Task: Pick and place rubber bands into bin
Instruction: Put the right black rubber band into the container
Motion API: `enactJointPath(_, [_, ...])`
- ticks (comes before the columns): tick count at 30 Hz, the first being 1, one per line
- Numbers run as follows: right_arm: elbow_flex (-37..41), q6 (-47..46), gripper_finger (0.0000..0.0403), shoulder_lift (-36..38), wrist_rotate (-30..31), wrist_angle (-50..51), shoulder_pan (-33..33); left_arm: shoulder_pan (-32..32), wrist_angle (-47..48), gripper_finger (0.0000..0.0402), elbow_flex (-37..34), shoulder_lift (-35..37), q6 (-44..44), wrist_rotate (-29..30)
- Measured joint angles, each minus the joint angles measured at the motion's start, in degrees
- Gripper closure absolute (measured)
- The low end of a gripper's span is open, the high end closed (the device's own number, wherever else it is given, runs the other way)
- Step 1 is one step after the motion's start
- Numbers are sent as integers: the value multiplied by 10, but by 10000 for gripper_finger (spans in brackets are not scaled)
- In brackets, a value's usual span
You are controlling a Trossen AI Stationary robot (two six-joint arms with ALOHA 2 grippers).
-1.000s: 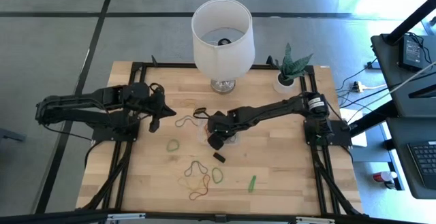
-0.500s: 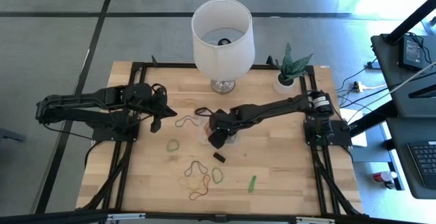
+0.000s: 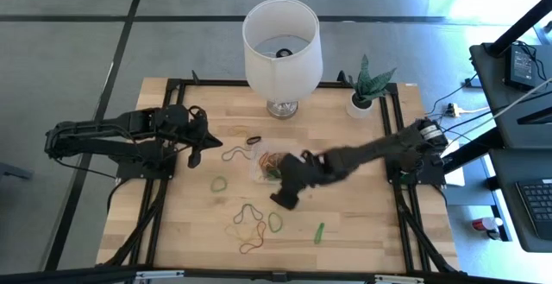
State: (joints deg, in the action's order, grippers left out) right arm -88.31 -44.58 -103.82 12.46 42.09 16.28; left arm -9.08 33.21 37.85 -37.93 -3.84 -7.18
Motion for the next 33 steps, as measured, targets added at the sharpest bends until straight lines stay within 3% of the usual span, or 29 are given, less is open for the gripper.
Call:
enactJointPath(4, [6,-41,286,0,74,14,73,0,0,396,0,3,1,0])
enactJointPath(9, [54,-158,287,-13,128,1,137,0,0,396,0,3,1,0])
enactJointPath(13, [116,-229,281,-31,141,-109,159,0,0,396,0,3,1,-3])
enactJointPath(18, [198,-209,242,-65,140,-324,167,0,2,396,0,3,1,-5])
enactJointPath(22, [235,-182,200,-97,142,-415,166,0,2,396,0,3,0,-15])
enactJointPath(26, [237,-145,173,-120,172,-417,164,0,3,396,0,3,-1,-15])
enactJointPath(33, [236,-133,169,-148,229,-414,149,0,5,396,0,3,-15,-16])
